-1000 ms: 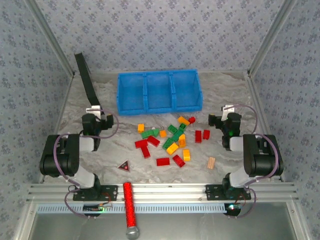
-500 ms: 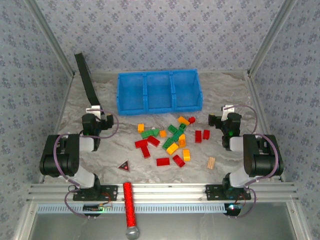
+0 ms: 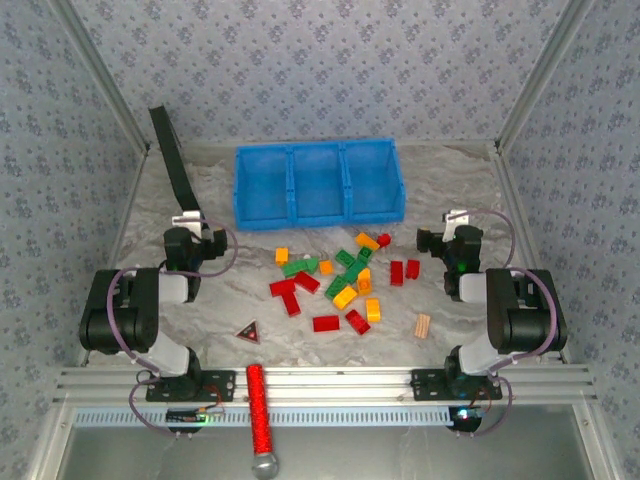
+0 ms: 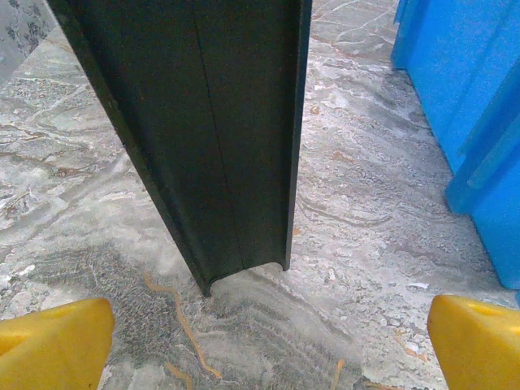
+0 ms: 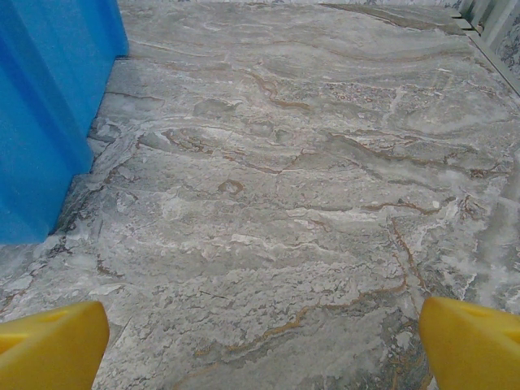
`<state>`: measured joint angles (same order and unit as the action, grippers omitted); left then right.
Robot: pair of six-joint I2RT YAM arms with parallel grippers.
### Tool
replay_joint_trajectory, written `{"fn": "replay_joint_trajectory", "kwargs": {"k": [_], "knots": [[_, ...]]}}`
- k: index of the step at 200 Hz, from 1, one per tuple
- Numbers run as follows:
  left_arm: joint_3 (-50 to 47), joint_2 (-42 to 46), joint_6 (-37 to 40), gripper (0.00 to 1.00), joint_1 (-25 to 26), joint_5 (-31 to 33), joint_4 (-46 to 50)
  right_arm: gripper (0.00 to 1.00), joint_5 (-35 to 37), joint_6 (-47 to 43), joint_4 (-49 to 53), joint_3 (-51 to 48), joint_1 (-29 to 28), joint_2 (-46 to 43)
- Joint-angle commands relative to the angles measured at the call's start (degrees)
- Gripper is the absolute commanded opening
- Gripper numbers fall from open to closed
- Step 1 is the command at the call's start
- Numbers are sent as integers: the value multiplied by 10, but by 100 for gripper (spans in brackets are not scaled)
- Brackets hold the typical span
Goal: Sort the legos into containers by color
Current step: Pick up the lego from the middle-right of the table.
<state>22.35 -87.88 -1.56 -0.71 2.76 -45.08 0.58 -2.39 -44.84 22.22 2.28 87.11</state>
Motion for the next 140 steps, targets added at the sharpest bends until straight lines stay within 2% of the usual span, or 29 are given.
{"fn": "replay_joint_trajectory", "kwargs": {"k": [1,97,119,140], "knots": [[15,0,3,99,-2,-8,-13,100,-5,5,-2,8,-1,0],[15,0,3,99,-2,-9,-12,100,-7,1,-4,7,-3,-6],[18,2,2,99,-2,-7,-11,100,-10,-18,150,67,-18,-75],[93,37,1,99,1,6,149,100,-2,20,282,130,-31,-148]]}}
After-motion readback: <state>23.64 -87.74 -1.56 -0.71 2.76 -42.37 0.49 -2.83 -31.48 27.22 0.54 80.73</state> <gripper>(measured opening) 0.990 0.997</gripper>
